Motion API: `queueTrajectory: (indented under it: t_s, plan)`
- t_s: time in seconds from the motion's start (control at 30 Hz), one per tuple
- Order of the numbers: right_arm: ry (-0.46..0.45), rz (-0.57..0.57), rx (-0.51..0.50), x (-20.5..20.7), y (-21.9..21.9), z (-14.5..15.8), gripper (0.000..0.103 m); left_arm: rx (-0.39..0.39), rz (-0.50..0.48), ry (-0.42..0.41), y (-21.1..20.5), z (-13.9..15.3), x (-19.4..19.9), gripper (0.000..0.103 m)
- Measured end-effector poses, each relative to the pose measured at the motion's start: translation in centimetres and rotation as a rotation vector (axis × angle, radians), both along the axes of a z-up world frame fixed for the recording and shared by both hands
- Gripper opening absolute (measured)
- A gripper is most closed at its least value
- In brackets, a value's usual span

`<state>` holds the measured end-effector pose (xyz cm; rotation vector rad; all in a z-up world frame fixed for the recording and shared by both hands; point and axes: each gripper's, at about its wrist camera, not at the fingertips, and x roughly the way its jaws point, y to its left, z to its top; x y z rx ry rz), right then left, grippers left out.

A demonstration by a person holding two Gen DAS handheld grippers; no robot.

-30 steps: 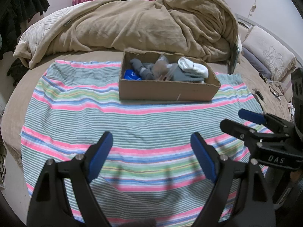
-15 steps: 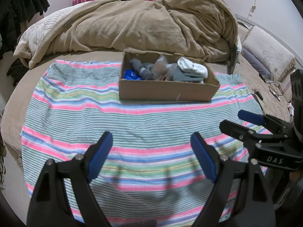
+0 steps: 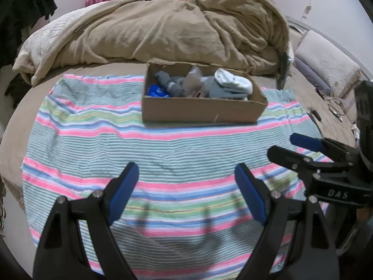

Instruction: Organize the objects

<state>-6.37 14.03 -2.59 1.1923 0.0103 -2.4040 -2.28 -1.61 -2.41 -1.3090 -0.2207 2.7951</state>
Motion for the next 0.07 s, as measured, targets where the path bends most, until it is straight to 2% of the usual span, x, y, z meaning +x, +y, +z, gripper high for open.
queueTrajectory:
  t_s: [0.07]
  plan:
    - [-0.006, -0.001, 0.003, -0.15, -0.01, -0.18, 0.079, 0.005, -0.004, 0.0, 0.09, -0.15, -0.18, 0.086]
